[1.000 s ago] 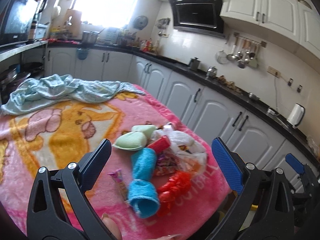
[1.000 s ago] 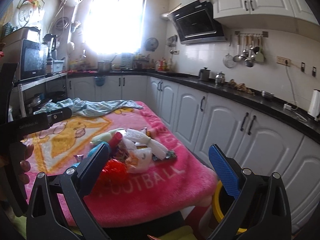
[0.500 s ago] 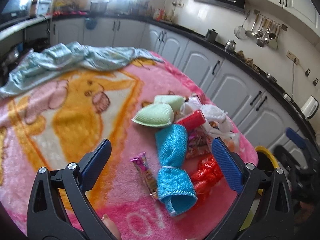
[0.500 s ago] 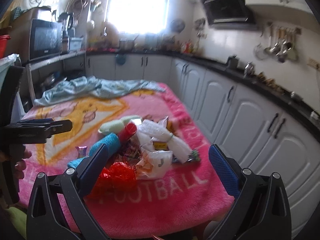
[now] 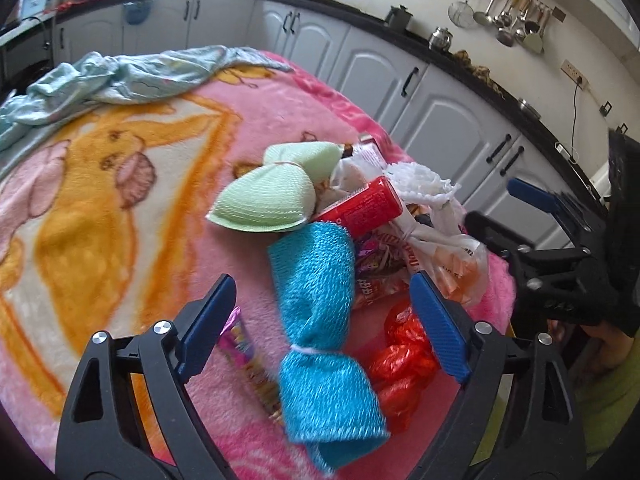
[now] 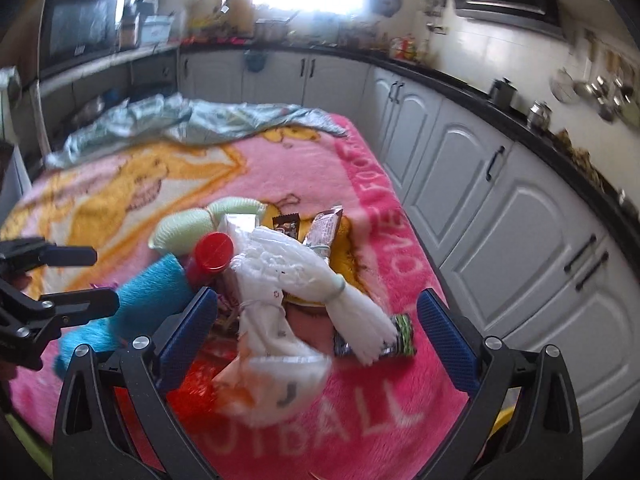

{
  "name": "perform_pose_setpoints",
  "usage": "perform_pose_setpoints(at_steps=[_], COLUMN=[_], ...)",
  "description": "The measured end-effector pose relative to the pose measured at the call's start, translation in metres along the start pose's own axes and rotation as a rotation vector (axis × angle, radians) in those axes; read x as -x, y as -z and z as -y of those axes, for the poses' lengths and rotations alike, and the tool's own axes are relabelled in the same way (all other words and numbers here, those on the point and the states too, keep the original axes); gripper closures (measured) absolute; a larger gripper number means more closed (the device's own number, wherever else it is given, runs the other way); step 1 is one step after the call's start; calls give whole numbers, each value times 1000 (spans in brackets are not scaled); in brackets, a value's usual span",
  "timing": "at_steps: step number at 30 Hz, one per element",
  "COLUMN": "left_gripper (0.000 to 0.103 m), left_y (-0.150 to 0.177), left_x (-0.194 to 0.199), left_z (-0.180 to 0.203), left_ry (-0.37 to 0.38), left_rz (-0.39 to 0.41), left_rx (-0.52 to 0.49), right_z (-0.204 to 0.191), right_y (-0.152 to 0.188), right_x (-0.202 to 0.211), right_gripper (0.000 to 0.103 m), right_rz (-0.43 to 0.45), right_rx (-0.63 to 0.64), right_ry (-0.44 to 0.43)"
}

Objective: Collect trash
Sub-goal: 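Reach the left tool to the blue mesh scrubber and close on it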

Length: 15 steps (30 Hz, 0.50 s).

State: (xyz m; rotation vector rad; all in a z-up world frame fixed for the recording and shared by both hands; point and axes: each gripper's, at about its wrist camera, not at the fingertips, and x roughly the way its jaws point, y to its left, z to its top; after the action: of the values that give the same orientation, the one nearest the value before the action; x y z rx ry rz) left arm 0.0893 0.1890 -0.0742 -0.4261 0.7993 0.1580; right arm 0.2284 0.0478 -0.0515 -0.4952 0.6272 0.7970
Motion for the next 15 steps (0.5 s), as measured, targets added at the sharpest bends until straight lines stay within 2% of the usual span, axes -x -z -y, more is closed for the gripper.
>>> perform_pose_setpoints(at_steps=[5, 7, 10, 11, 12, 13, 15], left_gripper=[38, 39, 46, 50, 58, 62, 74], left_y=[-6, -7, -8, -8, -7, -7, -7], left_x=[-23, -31, -39, -41, -43, -44, -45], left_z=[-3, -4, -6, -6, -6, -7, -9], left_ry=[-4, -22, -13, -13, -12, -12, -5], left_rz=[-81, -107, -147, -152, -160, -168, -177], left_rx=[15, 12, 20, 21, 23, 28, 33], right_z=[-8, -11, -13, -13, -12, -10, -7], right_y=[-8, -10, -10, -11, -11, -11, -11], right_x=[-26, -33, -45, -46, -46, -47, -42], right_gripper=[9, 24, 52, 69, 74, 77, 94], right_rz=[-33, -48, -86, -94, -101, -103, -86], right_rx=[118, 153, 181, 180, 171, 159, 139], right_ry=[23, 13, -11, -28, -42, -55, -86])
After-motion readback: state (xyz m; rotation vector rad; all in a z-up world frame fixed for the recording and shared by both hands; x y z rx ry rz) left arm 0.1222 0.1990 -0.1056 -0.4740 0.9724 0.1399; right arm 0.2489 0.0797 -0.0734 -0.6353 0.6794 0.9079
